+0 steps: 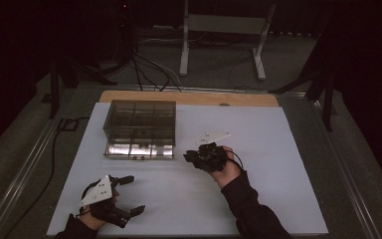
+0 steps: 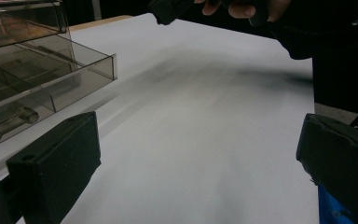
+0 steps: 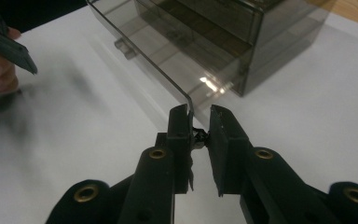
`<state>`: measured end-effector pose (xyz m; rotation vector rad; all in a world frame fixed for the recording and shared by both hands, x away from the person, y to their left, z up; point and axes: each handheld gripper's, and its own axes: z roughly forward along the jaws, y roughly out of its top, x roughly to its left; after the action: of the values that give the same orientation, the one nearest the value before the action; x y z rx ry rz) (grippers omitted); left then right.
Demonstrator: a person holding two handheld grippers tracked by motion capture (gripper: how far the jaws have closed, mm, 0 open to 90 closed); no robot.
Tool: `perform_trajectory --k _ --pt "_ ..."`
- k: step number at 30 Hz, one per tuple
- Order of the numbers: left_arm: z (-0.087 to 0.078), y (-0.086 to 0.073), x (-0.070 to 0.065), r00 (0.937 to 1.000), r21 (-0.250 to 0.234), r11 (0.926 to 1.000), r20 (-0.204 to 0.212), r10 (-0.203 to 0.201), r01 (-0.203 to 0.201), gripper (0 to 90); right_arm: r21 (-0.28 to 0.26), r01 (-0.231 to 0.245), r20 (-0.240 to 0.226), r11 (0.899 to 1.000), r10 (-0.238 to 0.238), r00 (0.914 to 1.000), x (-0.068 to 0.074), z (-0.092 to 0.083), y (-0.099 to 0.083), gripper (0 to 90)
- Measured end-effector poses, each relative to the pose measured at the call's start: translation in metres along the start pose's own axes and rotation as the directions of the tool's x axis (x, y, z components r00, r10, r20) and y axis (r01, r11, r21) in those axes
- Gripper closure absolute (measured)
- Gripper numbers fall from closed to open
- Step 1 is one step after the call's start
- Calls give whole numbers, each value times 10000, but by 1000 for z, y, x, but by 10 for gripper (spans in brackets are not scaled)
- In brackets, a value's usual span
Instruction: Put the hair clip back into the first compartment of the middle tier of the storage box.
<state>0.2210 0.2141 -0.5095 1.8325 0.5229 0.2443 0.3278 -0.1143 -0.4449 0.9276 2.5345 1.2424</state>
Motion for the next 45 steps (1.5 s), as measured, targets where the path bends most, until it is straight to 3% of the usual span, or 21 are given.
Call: perform_trajectory --k 15,45 --pt "-2 1 0 10000 -100 10000 1 5 -5 7 -162 466 -319 9988 -471 9984 15 27 32 792" --pt "-2 1 0 10000 -81 10000 57 24 -23 7 -288 854 -945 9959 -877 9916 42 69 77 792"
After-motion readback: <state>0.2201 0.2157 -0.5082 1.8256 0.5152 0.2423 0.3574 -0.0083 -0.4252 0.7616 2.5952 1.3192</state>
